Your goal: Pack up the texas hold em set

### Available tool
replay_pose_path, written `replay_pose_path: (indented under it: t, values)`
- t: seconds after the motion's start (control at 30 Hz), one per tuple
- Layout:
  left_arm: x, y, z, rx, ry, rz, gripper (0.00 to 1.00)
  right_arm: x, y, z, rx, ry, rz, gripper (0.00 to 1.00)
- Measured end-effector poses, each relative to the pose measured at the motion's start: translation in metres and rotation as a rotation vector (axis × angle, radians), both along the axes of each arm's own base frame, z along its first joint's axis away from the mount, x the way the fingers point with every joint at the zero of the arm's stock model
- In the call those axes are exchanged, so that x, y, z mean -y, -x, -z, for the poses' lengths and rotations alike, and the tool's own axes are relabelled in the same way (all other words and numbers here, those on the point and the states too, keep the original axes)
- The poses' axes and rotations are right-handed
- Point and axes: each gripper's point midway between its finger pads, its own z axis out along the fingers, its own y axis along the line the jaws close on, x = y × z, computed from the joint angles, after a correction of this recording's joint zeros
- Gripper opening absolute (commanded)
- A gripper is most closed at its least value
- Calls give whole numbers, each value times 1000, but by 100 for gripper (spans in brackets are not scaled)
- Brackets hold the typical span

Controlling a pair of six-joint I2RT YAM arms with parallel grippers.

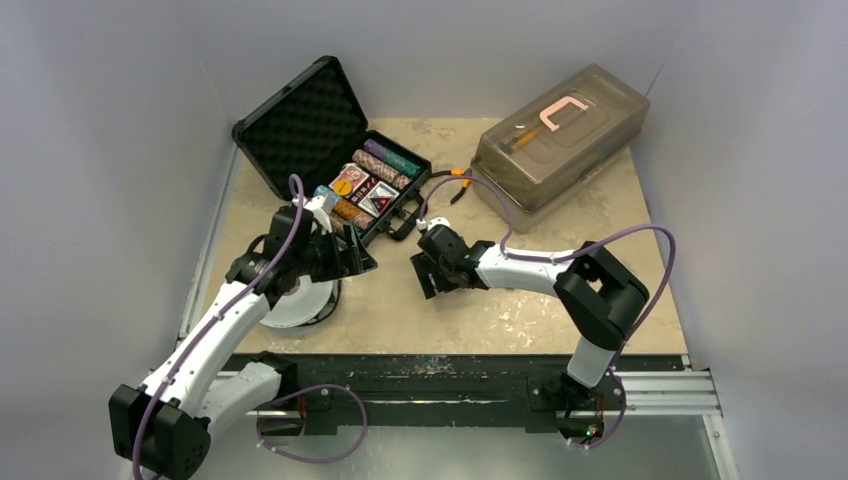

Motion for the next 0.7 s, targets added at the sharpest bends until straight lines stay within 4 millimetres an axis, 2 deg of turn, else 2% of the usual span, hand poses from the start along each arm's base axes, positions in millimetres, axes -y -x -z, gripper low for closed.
replay_pose_path:
  t: [0.27,0.5,0.7]
  values:
    - [4,3,-20,65,60,-1,84,-2,-3,3,13,14,24,58]
    - [5,5,-24,79,74,4,84,-10,-9,3,36,23,32,58]
    - [4,6,-26,86,76,4,84,-19,-10,3,51,22,25,51]
